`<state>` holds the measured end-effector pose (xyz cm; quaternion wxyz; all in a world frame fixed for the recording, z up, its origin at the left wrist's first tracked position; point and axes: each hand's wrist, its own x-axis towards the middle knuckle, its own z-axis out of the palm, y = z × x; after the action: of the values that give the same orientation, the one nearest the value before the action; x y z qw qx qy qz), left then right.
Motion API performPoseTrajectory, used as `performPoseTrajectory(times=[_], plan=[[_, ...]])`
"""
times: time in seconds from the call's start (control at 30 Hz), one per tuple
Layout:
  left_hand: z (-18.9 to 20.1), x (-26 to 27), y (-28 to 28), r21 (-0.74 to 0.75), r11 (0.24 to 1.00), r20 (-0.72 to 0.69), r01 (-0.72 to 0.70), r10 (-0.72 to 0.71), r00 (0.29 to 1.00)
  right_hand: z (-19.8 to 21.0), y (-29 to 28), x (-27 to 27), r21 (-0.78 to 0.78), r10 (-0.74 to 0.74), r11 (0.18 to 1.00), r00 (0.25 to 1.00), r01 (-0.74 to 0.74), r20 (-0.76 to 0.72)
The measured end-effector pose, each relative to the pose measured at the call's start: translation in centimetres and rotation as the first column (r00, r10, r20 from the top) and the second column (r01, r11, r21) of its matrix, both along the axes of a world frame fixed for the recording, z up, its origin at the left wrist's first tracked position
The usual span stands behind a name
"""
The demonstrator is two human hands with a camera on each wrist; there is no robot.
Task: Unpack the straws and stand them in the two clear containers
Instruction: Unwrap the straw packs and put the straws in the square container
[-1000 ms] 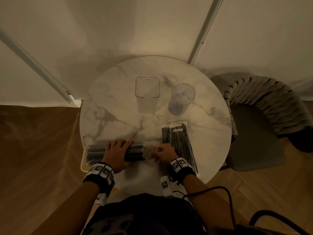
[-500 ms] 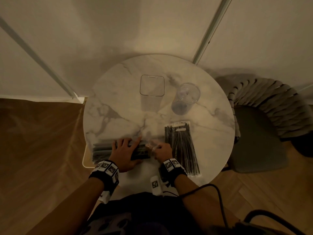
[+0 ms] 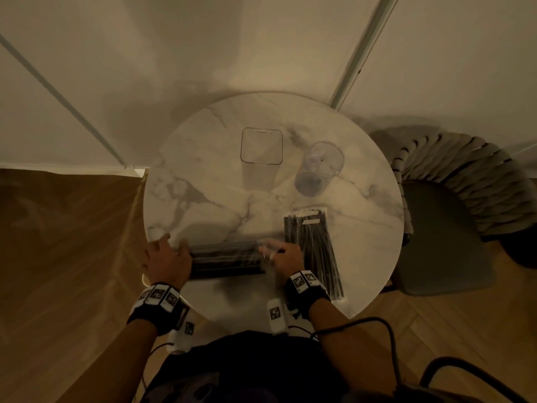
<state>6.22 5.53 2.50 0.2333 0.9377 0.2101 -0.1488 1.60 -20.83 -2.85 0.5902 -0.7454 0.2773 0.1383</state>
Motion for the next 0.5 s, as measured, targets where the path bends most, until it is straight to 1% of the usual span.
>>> performPoseTrajectory(times=[0.07,0.17,0.2,0.23,0.3,0.33,0.37,0.43,0.5], plan=[[0.1,0.2,0.6,-0.066,0.993,-0.038,-0.100,0.098,0.994,0.1,0.0,0.0,0.025,-0.023,0.999,1.000,0.023,-0.003],[-0.9,0.3,1.4,-0.215,0.947,-0.086,-0.240,0.227,0.970,0.2,0.6,-0.1,0.016,-0.068,0.998,0.998,0.068,0.000],[-1.3,0.3,1.6,-0.277,0.914,-0.096,-0.297,0.281,0.955,0.1,0.7,-0.2,0.007,-0.076,0.997,0.997,0.076,0.007],[-1.5,0.3,1.7,-0.345,0.865,-0.112,-0.364,0.347,0.931,0.0,0.8,-0.2,0.006,-0.079,0.997,0.997,0.079,0.018],[-1.5,0.4,1.7,-0.469,0.743,-0.149,-0.478,0.467,0.871,0.0,1.0,-0.5,-0.028,-0.033,0.999,0.999,0.034,0.037],[-1.3,0.5,1.6,-0.511,0.699,-0.160,-0.501,0.495,0.854,0.0,1.0,-0.7,-0.059,-0.001,0.998,0.999,0.004,0.035],[-1.1,0.6,1.6,-0.537,0.675,-0.161,-0.506,0.507,0.847,0.1,1.1,-0.8,-0.085,0.015,0.996,0.999,-0.012,0.031],[-0.9,0.8,1.5,-0.557,0.663,-0.164,-0.500,0.502,0.849,0.5,1.0,-1.1,-0.096,-0.001,0.995,0.999,0.005,0.034],[-0.8,0.9,1.6,-0.554,0.674,-0.179,-0.489,0.478,0.860,1.0,0.7,-1.4,-0.072,-0.044,0.996,0.998,0.047,0.042]])
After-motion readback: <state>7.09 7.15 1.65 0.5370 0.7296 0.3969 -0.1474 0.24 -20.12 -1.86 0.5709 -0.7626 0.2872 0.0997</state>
